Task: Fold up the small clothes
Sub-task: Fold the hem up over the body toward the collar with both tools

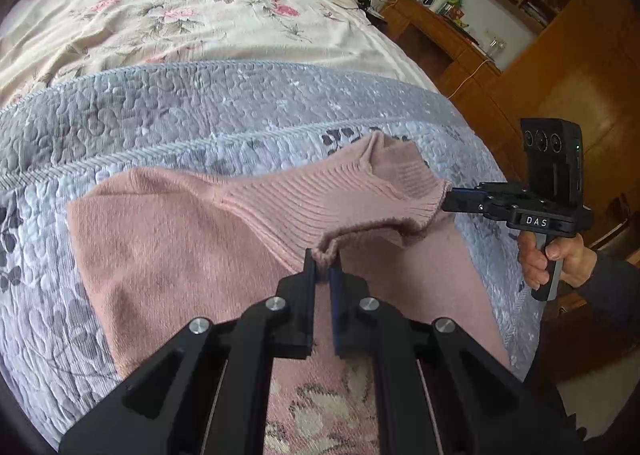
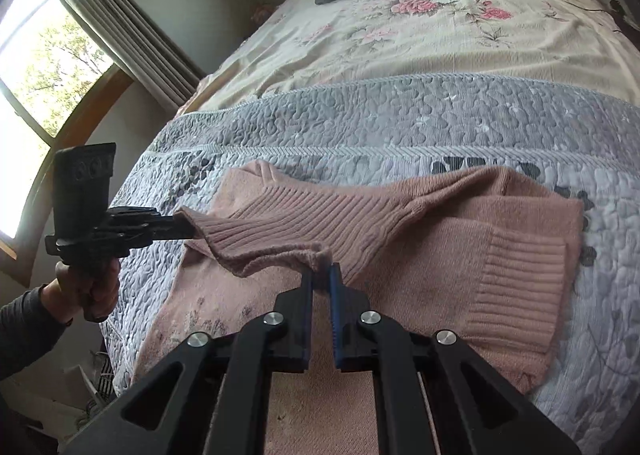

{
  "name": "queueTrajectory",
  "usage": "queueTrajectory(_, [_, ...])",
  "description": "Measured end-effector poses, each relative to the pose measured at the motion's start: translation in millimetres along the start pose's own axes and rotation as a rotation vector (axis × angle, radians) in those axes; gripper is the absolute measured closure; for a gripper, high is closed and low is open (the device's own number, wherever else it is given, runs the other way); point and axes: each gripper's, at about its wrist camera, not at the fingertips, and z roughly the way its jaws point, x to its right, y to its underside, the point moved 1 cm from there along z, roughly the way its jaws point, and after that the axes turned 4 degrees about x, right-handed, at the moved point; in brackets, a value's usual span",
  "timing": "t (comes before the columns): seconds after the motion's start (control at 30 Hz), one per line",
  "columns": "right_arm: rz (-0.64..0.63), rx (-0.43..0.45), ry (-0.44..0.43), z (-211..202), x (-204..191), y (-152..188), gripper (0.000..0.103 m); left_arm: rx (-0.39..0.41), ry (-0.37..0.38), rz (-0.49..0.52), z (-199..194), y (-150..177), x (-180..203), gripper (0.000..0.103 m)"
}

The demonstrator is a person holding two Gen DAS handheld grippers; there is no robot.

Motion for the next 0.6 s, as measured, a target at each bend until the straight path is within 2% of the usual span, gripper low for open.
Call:
queueTrajectory(0.13, [0.012,-0.053,0.019,16.5,4.4,26.9,0.096,-0.089,0.013,-0.057,23.5,28.9,-14.3,0.098])
queueTrajectory(0.23, [0.022,-0.156,0.017,32.0,8.9,47.2,0.092,-0.162,-0.010,-0.109,34.9,47.5,-27.7,0.098])
queueTrajectory(0.3, [0.029,-0.195,0.042,33.9,13.9,56.3,0.089,-0.193,-0.041,-0.131,34.5,57.8,-33.3,0.097])
queueTrajectory(0.37, [0.075,-0.188,0.024,23.4,18.2,58.6,0.088,-0.177,-0.041,-0.135,22.8,61.5,-30.6,0.096])
queueTrajectory(0.47, [0.177,-0.124,-0.025,4.3,23.7,50.2,0.073,-0.073,0.045,-0.168,-1.7,52.9,-17.1,0.094])
queueTrajectory(0.53, [0.257,-0.084,-0.053,2.9,28.3,42.3,0.070,-0.026,0.098,-0.163,-2.2,44.0,-5.1,0.088])
queueTrajectory(0.6, [0.317,-0.064,-0.093,10.3,29.9,37.2,0.070,-0.027,0.156,-0.188,13.0,36.8,1.2,0.088])
